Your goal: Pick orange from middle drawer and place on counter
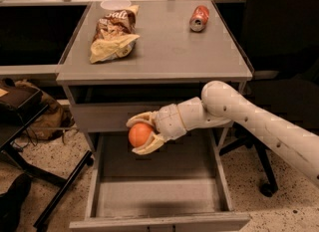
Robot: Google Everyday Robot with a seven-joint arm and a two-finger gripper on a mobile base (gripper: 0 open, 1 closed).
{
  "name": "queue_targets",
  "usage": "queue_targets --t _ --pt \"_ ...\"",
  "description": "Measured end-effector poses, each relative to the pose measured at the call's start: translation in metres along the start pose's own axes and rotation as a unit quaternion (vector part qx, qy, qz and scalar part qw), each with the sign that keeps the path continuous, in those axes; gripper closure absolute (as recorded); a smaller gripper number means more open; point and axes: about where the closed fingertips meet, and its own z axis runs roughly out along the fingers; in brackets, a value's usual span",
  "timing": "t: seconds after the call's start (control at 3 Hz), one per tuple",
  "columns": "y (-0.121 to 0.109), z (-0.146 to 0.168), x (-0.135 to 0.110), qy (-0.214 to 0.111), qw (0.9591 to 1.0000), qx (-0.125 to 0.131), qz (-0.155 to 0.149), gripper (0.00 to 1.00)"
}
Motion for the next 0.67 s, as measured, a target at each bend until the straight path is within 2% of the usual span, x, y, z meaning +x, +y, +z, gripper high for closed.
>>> queue_targets --t 0.33,0.67 --pt "-0.002 0.001 -0.005 0.007 1.0000 -0.007 0.001 1.00" --pt "-0.025 -0.017 -0.042 0.026 0.9994 0.015 -0.020 1.00"
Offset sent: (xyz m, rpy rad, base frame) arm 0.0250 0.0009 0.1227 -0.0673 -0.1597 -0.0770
